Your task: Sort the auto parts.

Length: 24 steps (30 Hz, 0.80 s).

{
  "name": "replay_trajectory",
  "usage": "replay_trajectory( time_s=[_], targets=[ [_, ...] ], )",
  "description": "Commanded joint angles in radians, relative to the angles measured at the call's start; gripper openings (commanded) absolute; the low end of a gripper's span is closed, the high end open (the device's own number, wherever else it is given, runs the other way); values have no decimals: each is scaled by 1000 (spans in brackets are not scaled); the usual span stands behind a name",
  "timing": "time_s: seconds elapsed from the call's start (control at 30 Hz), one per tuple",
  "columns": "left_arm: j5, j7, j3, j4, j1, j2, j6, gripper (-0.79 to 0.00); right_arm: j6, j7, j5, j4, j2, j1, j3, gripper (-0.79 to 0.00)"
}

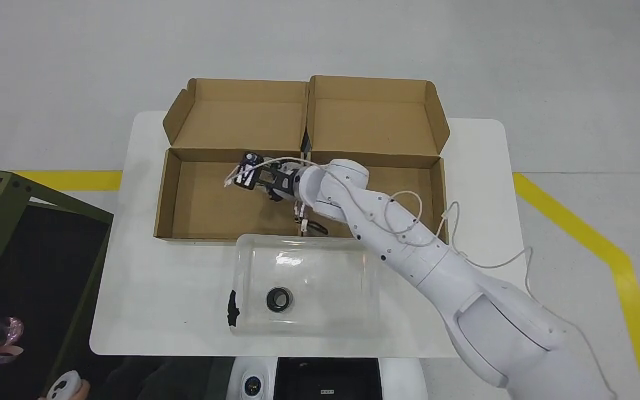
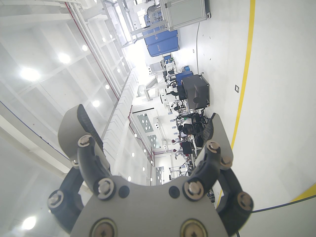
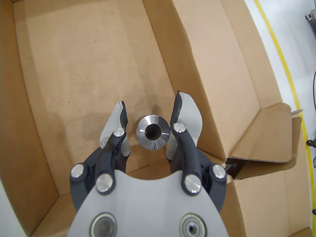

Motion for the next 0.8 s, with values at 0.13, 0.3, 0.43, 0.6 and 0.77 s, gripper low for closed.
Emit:
replay_trajectory(
  time_s=[0.13, 0.3, 0.43, 0.6, 0.77],
  targets=[
    [0, 0, 0, 0, 0, 0, 0, 0, -48, 41, -33, -151, 31, -59, 50, -413],
    [0, 0, 0, 0, 0, 0, 0, 0, -95, 84, -59, -284, 59, -130, 93, -403],
    [0, 0, 0, 0, 0, 0, 0, 0, -140, 113, -76, -397, 82, -201, 124, -394],
    [0, 0, 0, 0, 0, 0, 0, 0, -184, 116, -109, -527, 111, -309, 154, -372],
    [0, 0, 0, 0, 0, 0, 0, 0, -234, 104, -120, -617, 135, -408, 178, -357]
  ],
)
